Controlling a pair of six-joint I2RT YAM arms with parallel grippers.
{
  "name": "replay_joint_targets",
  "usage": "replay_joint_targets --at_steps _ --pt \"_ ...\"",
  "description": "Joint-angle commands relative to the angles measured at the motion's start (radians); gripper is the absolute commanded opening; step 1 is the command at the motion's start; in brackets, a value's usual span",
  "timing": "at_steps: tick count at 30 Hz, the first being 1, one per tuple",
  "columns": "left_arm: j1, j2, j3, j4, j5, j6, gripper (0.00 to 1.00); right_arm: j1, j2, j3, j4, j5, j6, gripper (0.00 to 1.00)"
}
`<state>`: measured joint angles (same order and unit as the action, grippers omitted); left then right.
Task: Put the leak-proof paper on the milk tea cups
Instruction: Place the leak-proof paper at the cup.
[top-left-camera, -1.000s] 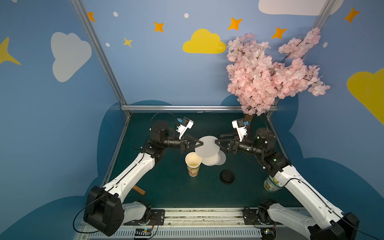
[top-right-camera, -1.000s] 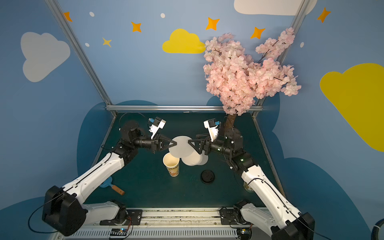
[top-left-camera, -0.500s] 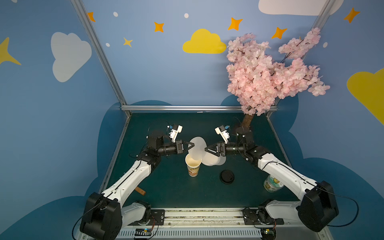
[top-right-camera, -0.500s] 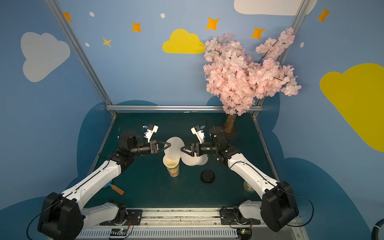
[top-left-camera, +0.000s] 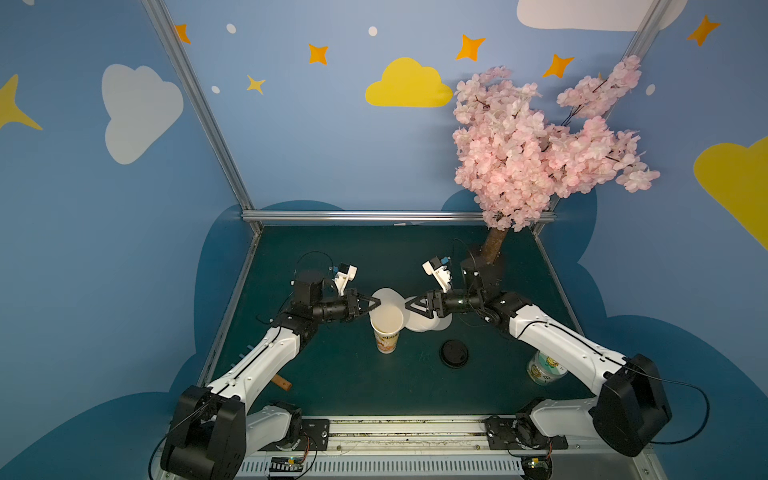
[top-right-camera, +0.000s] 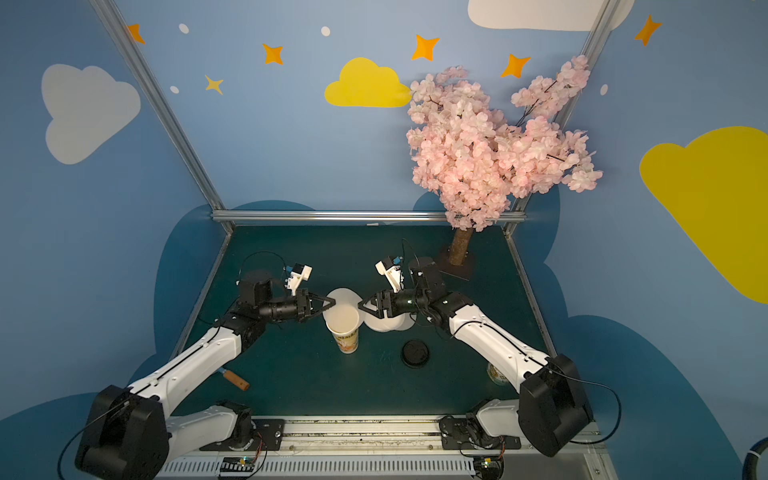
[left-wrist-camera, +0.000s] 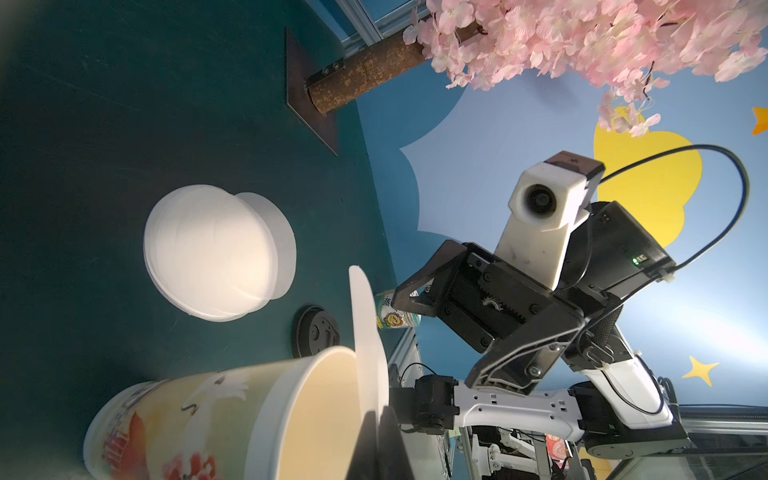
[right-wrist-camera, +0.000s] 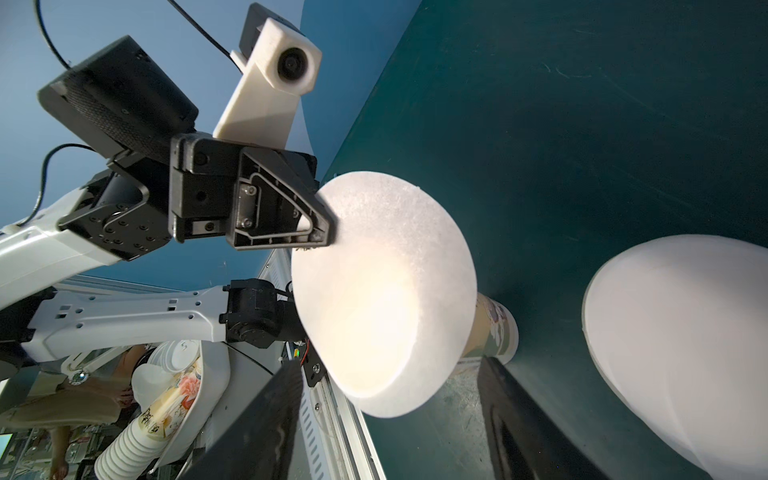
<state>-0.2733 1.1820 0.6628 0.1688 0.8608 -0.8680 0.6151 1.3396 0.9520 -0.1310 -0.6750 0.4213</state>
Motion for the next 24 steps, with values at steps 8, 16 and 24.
replay_joint_targets --at_steps 8,16,24 --pt "0.017 -0.077 -0.06 -0.082 -0.012 0.028 0.03 0.034 0.021 0.064 -0.099 0.131 -0.055 0.7" --pt "0.028 -0.05 -0.045 -0.12 -0.057 0.066 0.12 0.07 0.055 0.092 -0.133 0.164 -0.075 0.7" --pt "0.031 -0.012 -0.025 -0.126 -0.026 0.094 0.21 0.075 0.036 0.087 -0.145 0.191 -0.081 0.7"
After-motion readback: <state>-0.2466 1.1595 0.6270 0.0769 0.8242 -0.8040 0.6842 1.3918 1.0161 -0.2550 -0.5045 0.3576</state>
